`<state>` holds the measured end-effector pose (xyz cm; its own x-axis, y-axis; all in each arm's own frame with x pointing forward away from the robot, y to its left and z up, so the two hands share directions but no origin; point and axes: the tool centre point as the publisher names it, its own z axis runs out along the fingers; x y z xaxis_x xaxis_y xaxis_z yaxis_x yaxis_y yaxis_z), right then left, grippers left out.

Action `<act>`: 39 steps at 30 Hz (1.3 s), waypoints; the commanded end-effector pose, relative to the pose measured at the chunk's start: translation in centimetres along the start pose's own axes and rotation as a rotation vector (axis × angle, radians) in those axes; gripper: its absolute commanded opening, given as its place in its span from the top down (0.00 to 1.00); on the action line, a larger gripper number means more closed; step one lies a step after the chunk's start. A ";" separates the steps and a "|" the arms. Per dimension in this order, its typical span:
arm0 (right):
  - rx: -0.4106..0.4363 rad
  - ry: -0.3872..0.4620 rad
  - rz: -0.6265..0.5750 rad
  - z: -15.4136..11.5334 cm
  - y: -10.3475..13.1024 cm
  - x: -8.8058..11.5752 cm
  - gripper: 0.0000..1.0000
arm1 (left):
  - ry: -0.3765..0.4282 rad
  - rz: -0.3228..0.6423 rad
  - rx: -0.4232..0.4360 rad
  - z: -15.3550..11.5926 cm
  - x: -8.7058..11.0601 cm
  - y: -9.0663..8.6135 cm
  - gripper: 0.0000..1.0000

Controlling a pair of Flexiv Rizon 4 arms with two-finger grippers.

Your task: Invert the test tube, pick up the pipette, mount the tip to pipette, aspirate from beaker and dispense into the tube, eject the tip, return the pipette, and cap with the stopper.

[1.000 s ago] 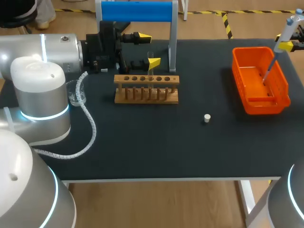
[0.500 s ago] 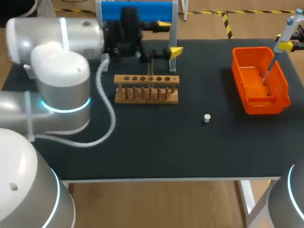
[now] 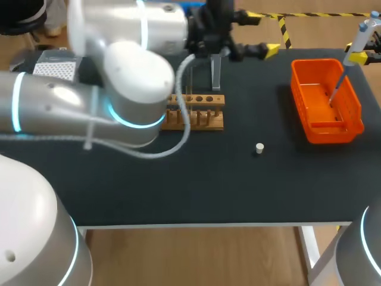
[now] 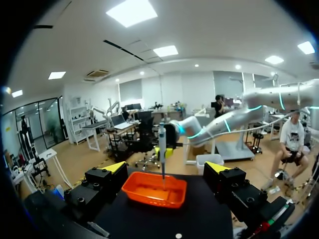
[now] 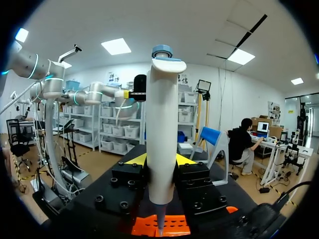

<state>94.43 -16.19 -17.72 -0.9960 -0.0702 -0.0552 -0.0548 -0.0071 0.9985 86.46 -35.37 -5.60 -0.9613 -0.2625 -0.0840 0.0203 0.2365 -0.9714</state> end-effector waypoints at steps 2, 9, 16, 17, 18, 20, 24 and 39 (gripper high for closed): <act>0.001 0.005 0.000 -0.1 0.0 -0.1 1.00 | -0.010 0.001 -0.014 9.9 -0.3 -1.4 0.00; 0.001 0.005 0.000 -0.1 0.0 -0.1 1.00 | -0.004 0.003 0.008 13.2 -0.2 -2.3 0.00; 0.001 0.005 0.000 -0.1 0.0 -0.1 1.00 | 0.026 0.014 0.043 14.9 0.0 -2.7 0.00; 0.001 0.005 0.000 -0.1 0.0 -0.1 1.00 | 0.026 0.014 0.043 14.9 0.0 -2.7 0.00; 0.001 0.005 0.000 -0.1 0.0 -0.1 1.00 | 0.026 0.014 0.043 14.9 0.0 -2.7 0.00; 0.001 0.005 0.000 -0.1 0.0 -0.1 1.00 | 0.026 0.014 0.043 14.9 0.0 -2.7 0.00; 0.001 0.005 0.000 -0.1 0.0 -0.1 1.00 | 0.026 0.014 0.043 14.9 0.0 -2.7 1.00; 0.001 0.005 0.000 -0.1 0.0 -0.1 1.00 | 0.026 0.014 0.043 14.9 0.0 -2.7 1.00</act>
<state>94.43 -16.19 -17.72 -0.9960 -0.0702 -0.0552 -0.0548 -0.0071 0.9985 90.35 -49.99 -5.90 -0.9658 -0.2419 -0.0938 0.0317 0.2485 -0.9681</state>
